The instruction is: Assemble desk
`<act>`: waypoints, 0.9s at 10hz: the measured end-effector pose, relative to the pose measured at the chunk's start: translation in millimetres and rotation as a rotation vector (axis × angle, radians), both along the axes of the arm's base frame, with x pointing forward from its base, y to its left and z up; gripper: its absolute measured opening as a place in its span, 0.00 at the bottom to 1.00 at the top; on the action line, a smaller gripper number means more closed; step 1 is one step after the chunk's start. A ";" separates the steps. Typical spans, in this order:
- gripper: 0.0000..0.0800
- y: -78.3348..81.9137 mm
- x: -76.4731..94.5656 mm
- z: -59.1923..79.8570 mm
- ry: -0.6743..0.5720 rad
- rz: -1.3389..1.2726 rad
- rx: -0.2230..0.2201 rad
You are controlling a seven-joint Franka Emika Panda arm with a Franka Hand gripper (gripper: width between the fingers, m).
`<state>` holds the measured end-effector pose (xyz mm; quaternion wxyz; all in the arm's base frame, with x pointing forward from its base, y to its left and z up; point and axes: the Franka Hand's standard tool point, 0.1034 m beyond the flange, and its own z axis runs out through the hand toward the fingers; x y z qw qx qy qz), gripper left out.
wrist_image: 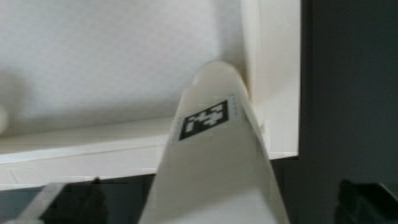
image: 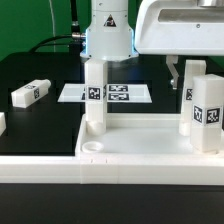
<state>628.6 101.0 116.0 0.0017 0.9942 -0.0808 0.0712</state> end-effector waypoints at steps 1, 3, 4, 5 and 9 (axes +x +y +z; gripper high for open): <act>0.81 0.0 0.0 0.0 0.000 0.026 -0.004; 0.81 -1.8 0.2 0.0 0.004 0.205 -0.043; 0.70 -2.5 0.2 0.0 0.007 0.268 -0.060; 0.53 -2.6 0.2 0.0 0.007 0.269 -0.060; 0.37 -2.8 0.5 0.3 0.005 0.244 -0.056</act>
Offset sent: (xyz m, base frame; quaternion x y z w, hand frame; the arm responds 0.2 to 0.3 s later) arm -0.0005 0.0027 0.0001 -0.0020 -0.0047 -0.1851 0.9827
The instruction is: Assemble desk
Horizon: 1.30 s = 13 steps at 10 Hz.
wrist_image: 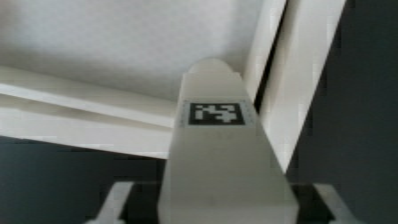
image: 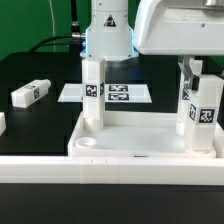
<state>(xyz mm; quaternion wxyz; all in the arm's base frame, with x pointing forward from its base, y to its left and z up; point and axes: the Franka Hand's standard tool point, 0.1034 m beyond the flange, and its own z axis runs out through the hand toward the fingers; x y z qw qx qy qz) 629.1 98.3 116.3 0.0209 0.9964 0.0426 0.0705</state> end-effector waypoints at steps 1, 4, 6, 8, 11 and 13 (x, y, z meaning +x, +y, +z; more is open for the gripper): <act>0.37 0.0 0.0 0.0 0.000 -0.009 0.001; 0.37 -2.8 0.3 -0.2 -0.007 -0.221 0.031; 0.37 -2.8 -0.5 -0.5 -0.011 -0.433 0.061; 0.37 -1.6 -2.0 -1.6 -0.014 -0.694 0.104; 0.37 1.1 -0.6 -2.4 -0.029 -0.978 0.150; 0.37 3.5 -0.5 -2.6 -0.029 -1.148 0.181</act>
Offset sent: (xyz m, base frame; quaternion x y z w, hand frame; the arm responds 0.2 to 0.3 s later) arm -0.0006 -0.0124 -0.0045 0.0021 -0.0122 0.1845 0.9827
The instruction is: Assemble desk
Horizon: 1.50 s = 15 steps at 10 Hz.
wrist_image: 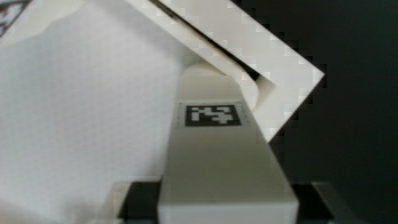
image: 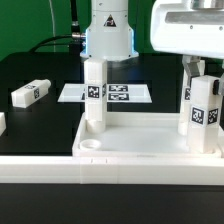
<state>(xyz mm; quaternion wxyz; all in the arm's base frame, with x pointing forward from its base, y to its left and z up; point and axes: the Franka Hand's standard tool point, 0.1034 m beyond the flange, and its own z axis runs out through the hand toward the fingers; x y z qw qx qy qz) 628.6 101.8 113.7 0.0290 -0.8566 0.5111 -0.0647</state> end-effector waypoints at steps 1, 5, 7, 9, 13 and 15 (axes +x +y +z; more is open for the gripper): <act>0.40 -0.3 0.0 -0.1 0.000 0.016 -0.003; 0.77 -0.6 -0.8 -0.3 0.012 0.265 -0.040; 0.81 -1.0 -0.4 0.0 0.013 0.431 -0.063; 0.81 -1.2 0.8 0.6 0.012 0.664 -0.100; 0.81 1.5 0.0 -0.4 0.024 0.992 -0.153; 0.81 1.2 0.1 -0.1 0.032 1.100 -0.179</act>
Offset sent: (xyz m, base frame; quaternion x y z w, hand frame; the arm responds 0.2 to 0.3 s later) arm -0.0013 0.0046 0.0010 -0.0080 -0.0178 -0.0576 0.9981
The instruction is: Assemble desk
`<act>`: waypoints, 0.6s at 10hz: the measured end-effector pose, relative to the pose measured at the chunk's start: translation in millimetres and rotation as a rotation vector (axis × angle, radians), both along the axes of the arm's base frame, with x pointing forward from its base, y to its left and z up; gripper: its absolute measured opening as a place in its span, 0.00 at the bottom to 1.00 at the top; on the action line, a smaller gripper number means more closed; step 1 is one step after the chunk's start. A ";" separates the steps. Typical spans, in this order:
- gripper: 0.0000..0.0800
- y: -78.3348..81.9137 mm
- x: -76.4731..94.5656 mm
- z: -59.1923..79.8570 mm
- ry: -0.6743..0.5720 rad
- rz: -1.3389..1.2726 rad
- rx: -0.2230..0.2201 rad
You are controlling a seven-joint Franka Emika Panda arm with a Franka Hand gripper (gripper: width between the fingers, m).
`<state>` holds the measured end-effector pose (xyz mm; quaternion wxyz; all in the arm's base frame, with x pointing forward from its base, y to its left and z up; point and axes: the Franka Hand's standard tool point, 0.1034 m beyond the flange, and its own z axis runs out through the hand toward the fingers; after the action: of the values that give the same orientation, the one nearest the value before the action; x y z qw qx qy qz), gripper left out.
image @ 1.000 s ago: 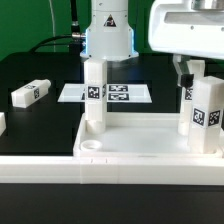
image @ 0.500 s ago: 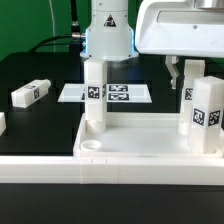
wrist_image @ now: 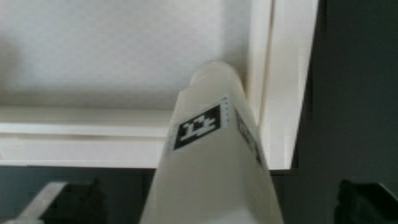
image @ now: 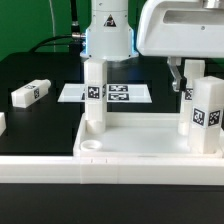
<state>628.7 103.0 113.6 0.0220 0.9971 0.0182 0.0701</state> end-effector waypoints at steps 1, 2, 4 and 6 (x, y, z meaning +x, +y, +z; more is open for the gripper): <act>0.81 -1.0 0.3 0.4 0.002 0.065 -0.014; 0.81 -2.2 0.6 0.5 0.004 0.100 -0.020; 0.81 -5.6 1.2 0.5 0.009 0.202 -0.044; 0.47 -5.8 1.0 0.0 0.009 0.190 -0.042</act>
Offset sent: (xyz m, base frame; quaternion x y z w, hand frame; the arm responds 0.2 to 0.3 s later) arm 0.0038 -0.0003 0.0040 0.0002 -0.0039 -0.1908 0.9816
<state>629.7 97.2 113.6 0.0363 0.9905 0.1144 0.0669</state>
